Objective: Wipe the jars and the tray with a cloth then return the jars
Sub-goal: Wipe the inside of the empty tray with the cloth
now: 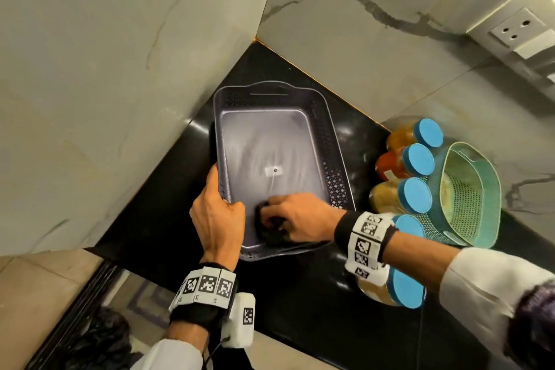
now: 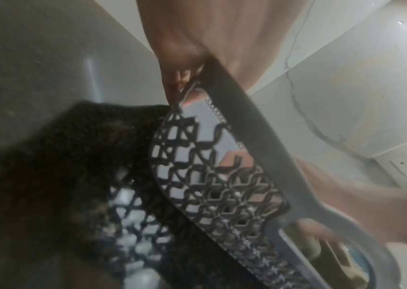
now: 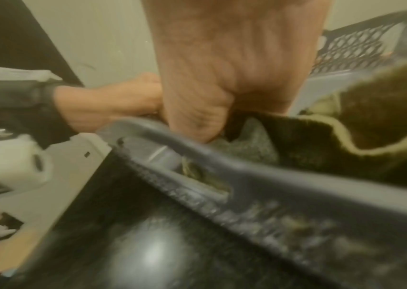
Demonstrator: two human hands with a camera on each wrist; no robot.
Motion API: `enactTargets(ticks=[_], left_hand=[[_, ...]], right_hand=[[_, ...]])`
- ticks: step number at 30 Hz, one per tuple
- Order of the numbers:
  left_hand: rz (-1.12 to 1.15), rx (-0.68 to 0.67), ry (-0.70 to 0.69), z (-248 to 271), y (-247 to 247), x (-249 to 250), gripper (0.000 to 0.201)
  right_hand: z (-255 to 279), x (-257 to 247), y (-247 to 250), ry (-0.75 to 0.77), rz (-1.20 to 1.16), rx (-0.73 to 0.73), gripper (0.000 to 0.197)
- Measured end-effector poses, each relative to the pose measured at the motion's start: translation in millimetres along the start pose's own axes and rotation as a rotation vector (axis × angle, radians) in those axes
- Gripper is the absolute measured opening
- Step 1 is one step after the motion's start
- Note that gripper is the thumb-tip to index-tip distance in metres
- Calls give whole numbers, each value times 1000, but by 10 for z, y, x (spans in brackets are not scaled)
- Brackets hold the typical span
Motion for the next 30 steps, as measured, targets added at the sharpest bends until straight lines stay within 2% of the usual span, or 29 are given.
enactTargets(ticks=[3, 6, 10, 14, 16, 17, 19, 22, 25, 28, 30], left_hand=[[31, 13, 6, -1, 11, -38, 78], [82, 57, 25, 13, 20, -38, 78], [112, 90, 37, 49, 29, -48, 81], [67, 98, 43, 57, 18, -19, 78], [44, 88, 52, 58, 5, 4, 79], [37, 84, 55, 66, 3, 10, 80], [25, 68, 55, 69, 7, 23, 79], [-1, 37, 44, 74, 8, 23, 78], [-36, -2, 14, 78, 19, 26, 82], [-72, -26, 1, 47, 47, 27, 83], [-88, -49, -27, -2, 74, 41, 83]], right_hand=[[-10, 355, 315, -188, 2, 98, 46], [24, 588, 421, -288, -17, 74, 46], [110, 433, 254, -222, -172, 27, 41], [18, -210, -71, -39, -220, -13, 48], [-101, -443, -134, -17, -242, 5, 56], [-161, -494, -126, -30, -282, 20, 54], [-232, -516, -99, -79, -375, 64, 41], [-254, -526, -61, -88, -444, 195, 43], [-365, -428, 151, -162, -447, 339, 30], [-480, -295, 414, -250, -496, 482, 36], [-515, -249, 488, -294, -496, 512, 36]])
Point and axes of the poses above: each hand's wrist, its own z-axis away from the middle knuckle, its own y-axis out of the back of the hand, x = y × z, the point moved 4 cm from there along -z, towards the middle knuckle, and after that the axes turned 9 degrees about -x, right-handed, at the moved point
